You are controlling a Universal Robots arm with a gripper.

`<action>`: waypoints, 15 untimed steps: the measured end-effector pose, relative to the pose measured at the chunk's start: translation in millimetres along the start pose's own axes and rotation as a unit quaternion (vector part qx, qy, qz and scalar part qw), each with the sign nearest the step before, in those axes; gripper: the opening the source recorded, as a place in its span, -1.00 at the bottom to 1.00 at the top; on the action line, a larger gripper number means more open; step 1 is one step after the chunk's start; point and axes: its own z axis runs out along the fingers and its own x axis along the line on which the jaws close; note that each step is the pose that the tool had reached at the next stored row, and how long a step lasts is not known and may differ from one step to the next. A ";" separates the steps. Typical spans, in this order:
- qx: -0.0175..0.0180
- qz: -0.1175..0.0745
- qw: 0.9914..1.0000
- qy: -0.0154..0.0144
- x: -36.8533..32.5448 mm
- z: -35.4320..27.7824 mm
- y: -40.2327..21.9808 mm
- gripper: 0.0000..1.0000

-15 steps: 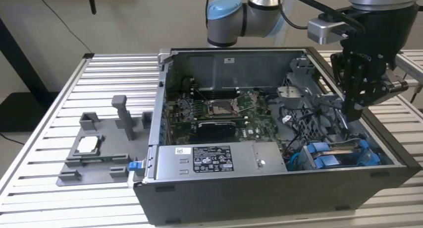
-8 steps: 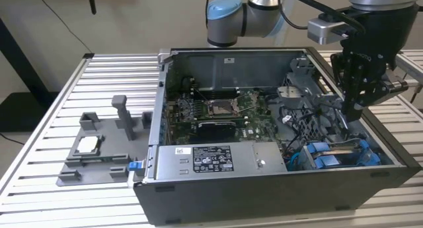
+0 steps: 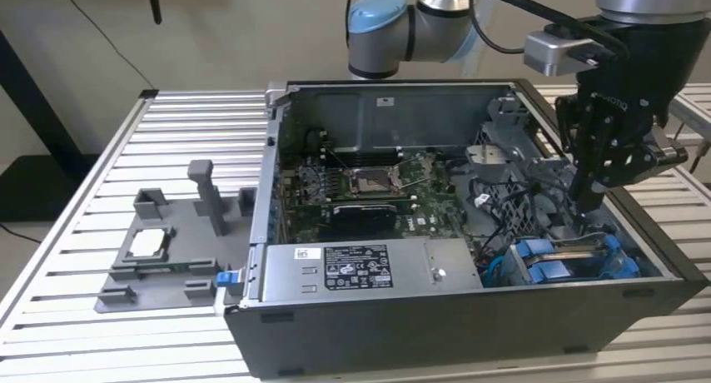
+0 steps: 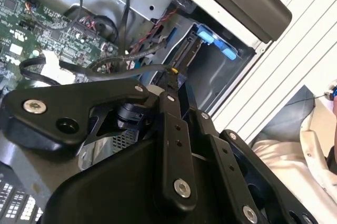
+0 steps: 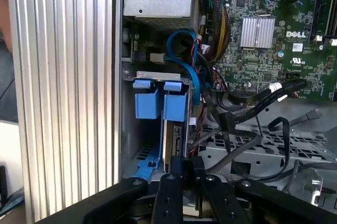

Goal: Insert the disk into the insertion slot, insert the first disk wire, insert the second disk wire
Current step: 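Insert the first disk wire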

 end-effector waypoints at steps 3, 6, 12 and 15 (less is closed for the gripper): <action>-0.010 -0.002 1.000 -0.001 4.8 1.9 -4.1 -0.62; -0.016 -0.003 1.000 -0.002 8.7 4.2 -9.5 -0.62; -0.019 -0.002 1.000 -0.017 10.0 8.9 -15.0 -0.62; -0.021 -0.001 0.999 -0.028 10.9 10.6 -17.2 -0.62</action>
